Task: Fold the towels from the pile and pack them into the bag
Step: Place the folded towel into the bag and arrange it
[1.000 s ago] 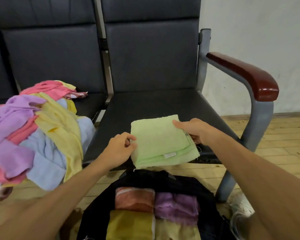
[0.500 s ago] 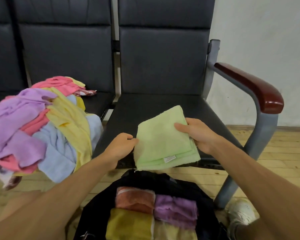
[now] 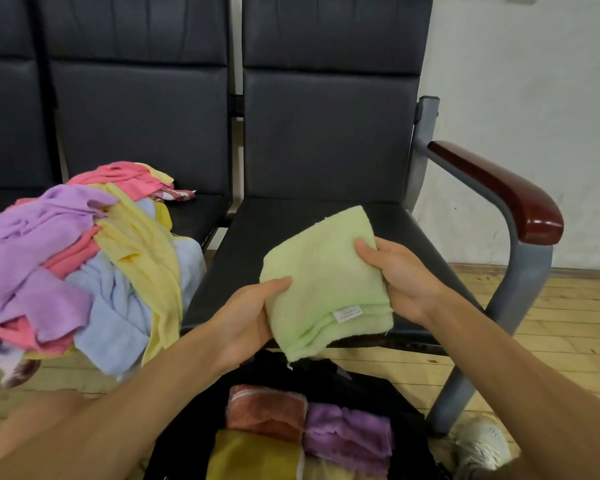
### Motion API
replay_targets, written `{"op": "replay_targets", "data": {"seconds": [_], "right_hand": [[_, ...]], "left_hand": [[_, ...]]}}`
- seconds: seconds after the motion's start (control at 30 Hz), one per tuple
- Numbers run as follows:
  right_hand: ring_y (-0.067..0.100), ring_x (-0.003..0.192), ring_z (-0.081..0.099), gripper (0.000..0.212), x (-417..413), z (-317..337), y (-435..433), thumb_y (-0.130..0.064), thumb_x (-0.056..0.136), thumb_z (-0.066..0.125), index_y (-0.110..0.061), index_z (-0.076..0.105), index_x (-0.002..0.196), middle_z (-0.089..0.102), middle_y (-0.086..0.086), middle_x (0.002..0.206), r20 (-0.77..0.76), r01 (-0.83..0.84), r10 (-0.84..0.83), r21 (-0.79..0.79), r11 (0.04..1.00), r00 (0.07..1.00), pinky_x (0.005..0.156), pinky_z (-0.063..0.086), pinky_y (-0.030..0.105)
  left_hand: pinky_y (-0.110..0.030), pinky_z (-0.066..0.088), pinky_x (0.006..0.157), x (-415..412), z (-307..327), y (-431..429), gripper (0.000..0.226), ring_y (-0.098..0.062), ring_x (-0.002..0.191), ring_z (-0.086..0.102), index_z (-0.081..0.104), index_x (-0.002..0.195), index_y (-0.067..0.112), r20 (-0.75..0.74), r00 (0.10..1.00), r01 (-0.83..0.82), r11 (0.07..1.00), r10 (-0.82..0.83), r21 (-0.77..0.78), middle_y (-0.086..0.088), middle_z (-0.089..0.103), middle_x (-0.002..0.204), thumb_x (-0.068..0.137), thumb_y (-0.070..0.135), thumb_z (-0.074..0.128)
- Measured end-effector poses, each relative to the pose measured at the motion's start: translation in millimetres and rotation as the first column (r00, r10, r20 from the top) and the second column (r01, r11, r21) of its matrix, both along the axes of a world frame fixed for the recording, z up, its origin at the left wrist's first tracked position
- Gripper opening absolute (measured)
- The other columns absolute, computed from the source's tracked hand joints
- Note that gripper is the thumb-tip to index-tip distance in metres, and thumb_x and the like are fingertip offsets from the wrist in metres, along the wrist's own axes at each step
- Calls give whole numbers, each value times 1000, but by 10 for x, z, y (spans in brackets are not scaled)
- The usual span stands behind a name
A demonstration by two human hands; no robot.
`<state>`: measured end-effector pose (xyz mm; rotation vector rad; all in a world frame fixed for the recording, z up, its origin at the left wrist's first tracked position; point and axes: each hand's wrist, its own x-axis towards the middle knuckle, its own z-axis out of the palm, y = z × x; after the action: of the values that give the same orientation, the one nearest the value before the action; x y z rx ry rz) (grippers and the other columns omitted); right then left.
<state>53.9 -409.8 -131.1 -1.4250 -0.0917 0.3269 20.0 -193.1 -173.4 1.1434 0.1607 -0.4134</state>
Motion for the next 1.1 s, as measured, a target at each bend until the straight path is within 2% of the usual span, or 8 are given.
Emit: {"op": "replay_targets", "data": {"seconds": [0.13,0.27,0.4,0.5,0.63,0.8,0.97,1.1], "right_hand": [[21,89,72,21,3,-92,-67,-23,96,60,-9,66,110,75,5,98,-13,117,-125,-244,963,992,74,58,36],[19,89,70,28,-18,-98,-111,-20,96,61,-30,51,119,69,3,103,111,160,-134,-280,946,985,74,60,36],[15,101,66,21,-19,-96,-176,-21,94,63,-29,65,113,65,-5,113,221,89,-2,-385,919,975,84,59,36],[13,106,63,45,-8,-114,-227,-20,78,80,-30,62,118,63,-7,118,222,24,86,-450,893,971,85,58,32],[13,110,55,71,25,-170,-250,-21,66,89,-30,53,126,54,-11,122,270,56,192,-703,709,944,90,54,32],[11,101,52,55,53,-232,-230,-25,67,87,-34,54,111,57,-10,111,333,163,268,-849,503,904,71,41,18],[4,81,58,28,87,-204,-238,-24,70,85,-24,68,93,64,-12,88,391,211,285,-839,501,875,61,37,13],[13,86,66,25,73,-165,-259,-21,71,86,-13,71,90,70,-3,89,323,69,266,-743,665,908,70,52,27]], "left_hand": [[-40,56,81,36,8,89,27,-25,100,69,62,117,12,126,981,-175,961,151,216,-8,71,111,93,24,61],[-44,57,79,42,12,112,39,-22,97,67,46,123,33,315,926,-309,898,208,314,-3,66,109,91,26,65],[-25,55,66,34,62,167,26,-13,95,67,59,114,37,531,842,-337,859,92,386,5,70,105,93,23,62],[-25,57,80,55,45,231,45,-9,103,65,58,124,37,541,841,-288,830,-19,478,11,66,114,85,18,71],[-33,55,92,77,-9,259,71,-9,101,64,49,140,23,541,825,-352,600,-165,719,9,66,115,76,18,80],[-12,42,74,72,-49,221,46,-4,83,57,61,125,21,579,763,-492,321,-287,809,13,63,102,81,30,75],[-17,44,72,87,-72,236,30,-2,83,53,58,111,28,595,726,-505,320,-345,802,19,53,93,85,34,70],[-9,43,72,109,-39,279,24,-1,94,49,53,105,27,635,694,-495,414,-340,764,12,46,106,87,27,68]]}}
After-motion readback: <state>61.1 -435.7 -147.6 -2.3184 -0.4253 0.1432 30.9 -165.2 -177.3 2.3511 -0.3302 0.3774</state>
